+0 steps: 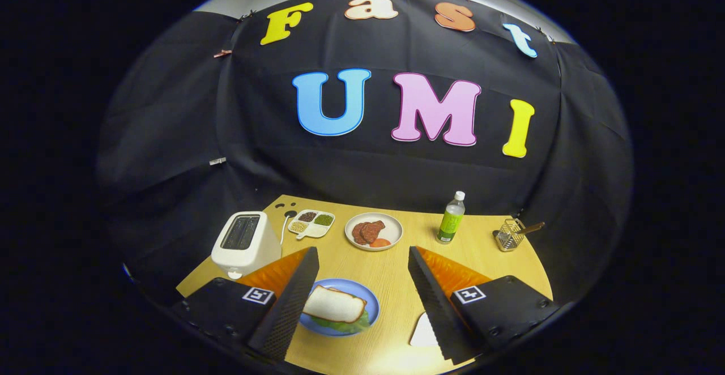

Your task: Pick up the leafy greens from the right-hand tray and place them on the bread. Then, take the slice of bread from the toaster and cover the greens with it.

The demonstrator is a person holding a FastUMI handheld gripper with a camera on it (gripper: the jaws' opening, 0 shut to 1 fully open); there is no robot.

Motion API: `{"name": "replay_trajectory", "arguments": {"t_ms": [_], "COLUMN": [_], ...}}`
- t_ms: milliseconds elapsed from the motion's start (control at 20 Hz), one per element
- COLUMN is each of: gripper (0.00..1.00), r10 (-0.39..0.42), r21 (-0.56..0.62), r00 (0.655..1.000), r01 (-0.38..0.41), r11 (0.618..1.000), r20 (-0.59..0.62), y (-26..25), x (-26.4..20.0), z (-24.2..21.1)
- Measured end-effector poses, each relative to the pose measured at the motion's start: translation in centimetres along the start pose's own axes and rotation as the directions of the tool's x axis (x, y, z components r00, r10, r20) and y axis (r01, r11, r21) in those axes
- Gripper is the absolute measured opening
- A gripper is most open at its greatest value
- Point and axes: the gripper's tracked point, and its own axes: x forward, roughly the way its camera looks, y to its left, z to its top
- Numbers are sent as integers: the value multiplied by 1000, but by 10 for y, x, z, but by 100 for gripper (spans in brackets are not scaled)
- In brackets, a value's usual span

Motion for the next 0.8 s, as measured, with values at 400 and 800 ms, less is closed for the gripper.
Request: {"name": "replay_trajectory", "arguments": {"t_ms": [400,800], "gripper": [99,99], "r10": [113,180], "r21": [-101,-114], "r00": [992,979], "r01": [-107,-169], "r11": [989,979], "r20": [55,96], "y": [-11,-34], "x": [-4,-10], "z": [11,16]}}
